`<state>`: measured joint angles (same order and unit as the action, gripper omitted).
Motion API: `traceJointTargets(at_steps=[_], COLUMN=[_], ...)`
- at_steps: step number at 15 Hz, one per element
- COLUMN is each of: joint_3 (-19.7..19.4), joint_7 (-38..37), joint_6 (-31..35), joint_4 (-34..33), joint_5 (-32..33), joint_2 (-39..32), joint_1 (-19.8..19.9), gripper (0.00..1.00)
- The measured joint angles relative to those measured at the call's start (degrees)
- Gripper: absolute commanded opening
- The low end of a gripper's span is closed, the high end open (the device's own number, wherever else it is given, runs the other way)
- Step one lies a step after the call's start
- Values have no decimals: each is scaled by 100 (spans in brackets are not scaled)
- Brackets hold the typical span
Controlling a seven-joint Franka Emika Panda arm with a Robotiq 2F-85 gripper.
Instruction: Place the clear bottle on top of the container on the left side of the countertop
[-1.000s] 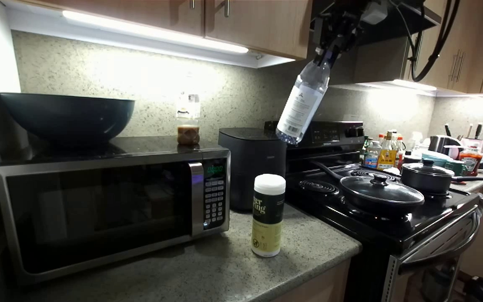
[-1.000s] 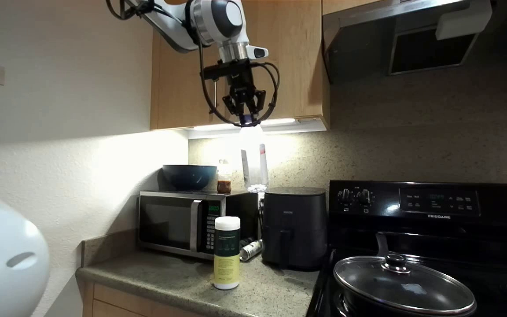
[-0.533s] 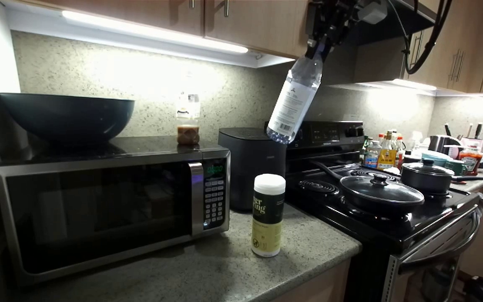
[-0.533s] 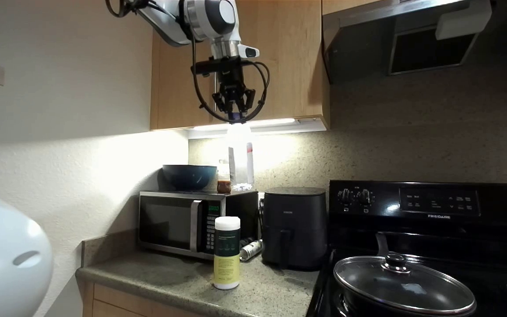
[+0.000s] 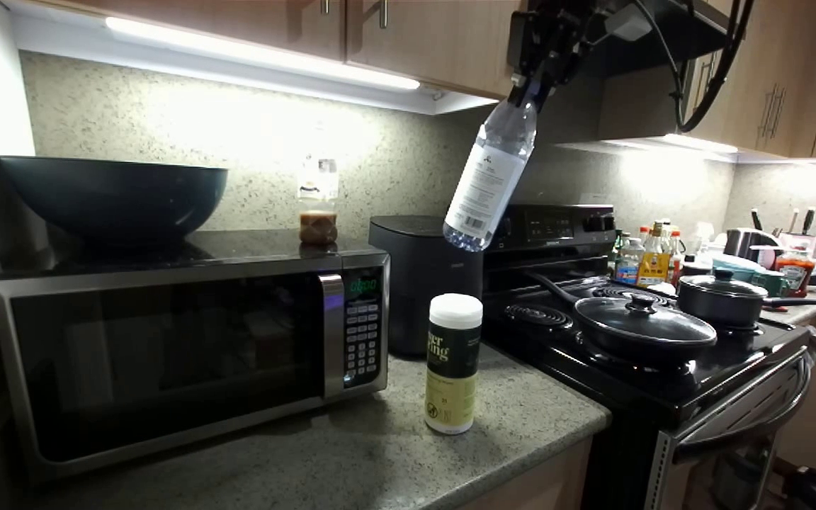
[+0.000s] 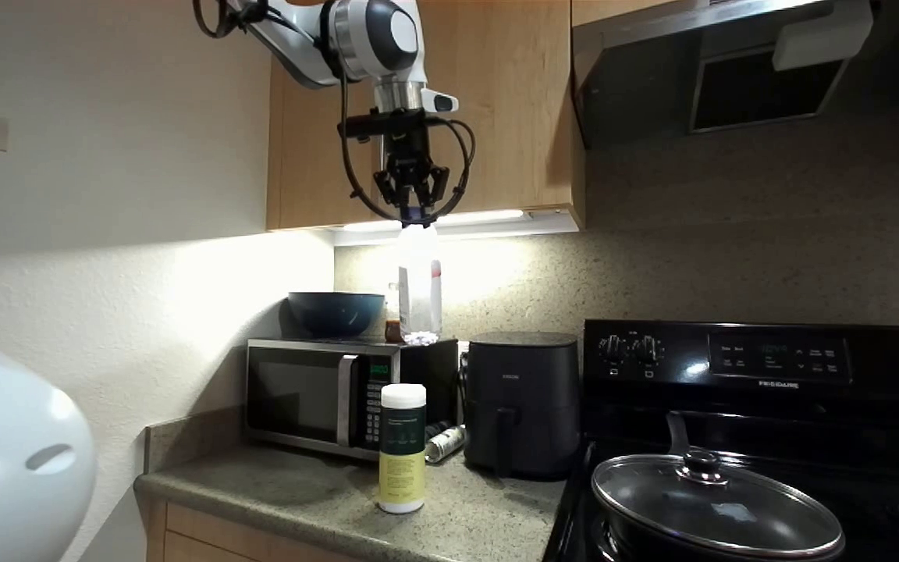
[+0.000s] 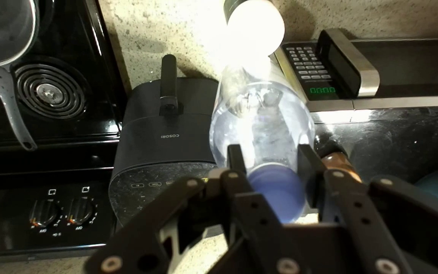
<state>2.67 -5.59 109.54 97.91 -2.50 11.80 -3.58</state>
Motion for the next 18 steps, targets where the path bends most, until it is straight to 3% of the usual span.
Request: traceJointTargets(at_steps=[9, 18], joint_3=[325, 383], joint_7=[-10, -10], joint_6=[-1123, -1337], joint_4=[-650, -1084], joint_5=[109, 375], joint_2=[-649, -1092], joint_1=[-82, -149], gripper=[13, 13])
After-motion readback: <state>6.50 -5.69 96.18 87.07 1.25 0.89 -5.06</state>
